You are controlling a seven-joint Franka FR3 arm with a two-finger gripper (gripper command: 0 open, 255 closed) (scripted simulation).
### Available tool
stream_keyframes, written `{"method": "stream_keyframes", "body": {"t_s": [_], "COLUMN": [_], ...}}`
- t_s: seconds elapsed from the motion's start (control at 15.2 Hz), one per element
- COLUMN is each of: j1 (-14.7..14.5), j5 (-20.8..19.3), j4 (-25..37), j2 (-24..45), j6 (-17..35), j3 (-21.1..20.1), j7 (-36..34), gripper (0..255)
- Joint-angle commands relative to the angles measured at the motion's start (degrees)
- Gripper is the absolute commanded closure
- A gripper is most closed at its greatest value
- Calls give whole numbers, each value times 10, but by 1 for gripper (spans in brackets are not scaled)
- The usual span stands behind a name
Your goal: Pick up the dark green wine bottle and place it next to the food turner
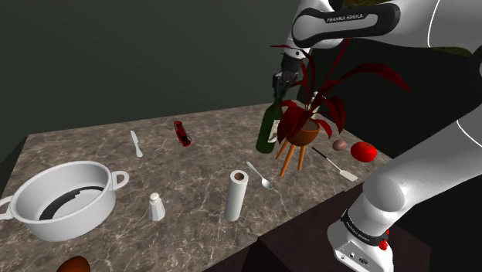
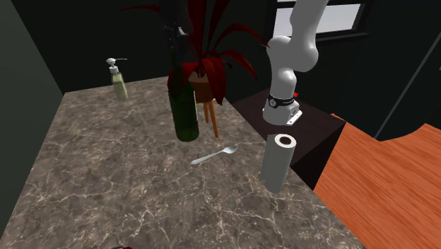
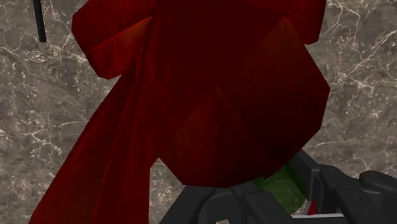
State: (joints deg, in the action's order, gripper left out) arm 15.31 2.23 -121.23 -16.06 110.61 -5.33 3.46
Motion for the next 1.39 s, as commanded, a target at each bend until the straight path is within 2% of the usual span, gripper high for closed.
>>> {"method": "stream_keyframes", "body": {"t_s": [0.0, 0.66, 1.32], "j1": [11, 65, 119], "j5": [-2, -15, -5], "j4": [-4, 15, 102], "j2": [-5, 13, 91], "j6": [-1, -7, -21], "j3": [20, 113, 203], "j7": [31, 172, 318], "gripper": [255, 255, 255]}}
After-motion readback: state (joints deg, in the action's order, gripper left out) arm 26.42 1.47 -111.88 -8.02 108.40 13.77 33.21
